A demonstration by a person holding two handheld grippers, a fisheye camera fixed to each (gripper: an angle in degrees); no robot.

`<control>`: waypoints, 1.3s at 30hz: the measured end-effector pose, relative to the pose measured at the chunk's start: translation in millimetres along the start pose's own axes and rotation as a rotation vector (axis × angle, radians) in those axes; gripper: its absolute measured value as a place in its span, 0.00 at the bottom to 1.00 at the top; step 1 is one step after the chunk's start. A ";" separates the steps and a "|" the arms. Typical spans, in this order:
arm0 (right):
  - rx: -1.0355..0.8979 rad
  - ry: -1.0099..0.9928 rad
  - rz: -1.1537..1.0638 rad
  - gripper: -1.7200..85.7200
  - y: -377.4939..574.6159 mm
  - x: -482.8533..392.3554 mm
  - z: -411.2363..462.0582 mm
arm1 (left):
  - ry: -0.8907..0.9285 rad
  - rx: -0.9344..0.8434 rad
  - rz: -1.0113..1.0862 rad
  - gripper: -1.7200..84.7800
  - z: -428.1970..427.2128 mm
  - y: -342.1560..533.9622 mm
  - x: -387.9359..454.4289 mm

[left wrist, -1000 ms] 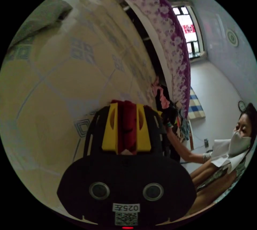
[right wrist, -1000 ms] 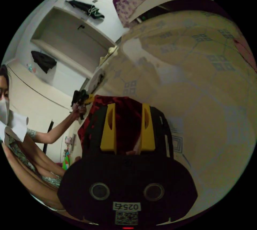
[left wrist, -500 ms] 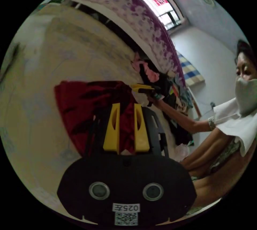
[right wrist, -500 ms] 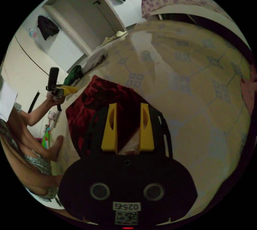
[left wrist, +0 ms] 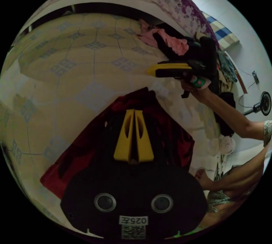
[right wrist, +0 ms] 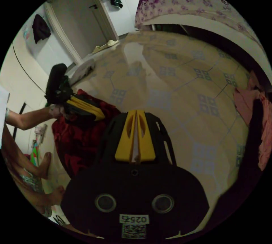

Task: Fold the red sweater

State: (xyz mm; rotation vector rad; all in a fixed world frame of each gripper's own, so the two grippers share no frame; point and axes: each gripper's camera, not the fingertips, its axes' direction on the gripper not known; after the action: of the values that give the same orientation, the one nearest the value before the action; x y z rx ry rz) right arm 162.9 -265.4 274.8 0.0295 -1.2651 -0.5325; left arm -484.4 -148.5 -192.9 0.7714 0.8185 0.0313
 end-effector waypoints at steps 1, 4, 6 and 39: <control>0.008 -0.071 -0.010 0.06 2.5 3.1 0.9 | -0.003 0.030 -0.010 0.01 -8.2 5.5 3.1; -0.092 -0.100 -0.046 0.10 8.8 1.5 18.2 | -0.016 0.103 -0.057 0.01 -40.9 20.9 12.4; -0.163 -0.078 -0.107 0.08 14.5 -2.7 31.0 | -0.006 0.148 -0.105 0.01 -67.4 37.6 15.2; 0.133 -0.679 1.152 0.17 257.9 108.6 151.7 | 0.443 0.448 -1.146 0.14 -325.2 314.2 92.4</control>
State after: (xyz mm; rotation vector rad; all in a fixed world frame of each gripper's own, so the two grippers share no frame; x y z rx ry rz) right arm 140.1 -41.3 499.8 -0.7811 -1.7092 0.5961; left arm -555.6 307.5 -194.9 0.6150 1.6287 -1.0643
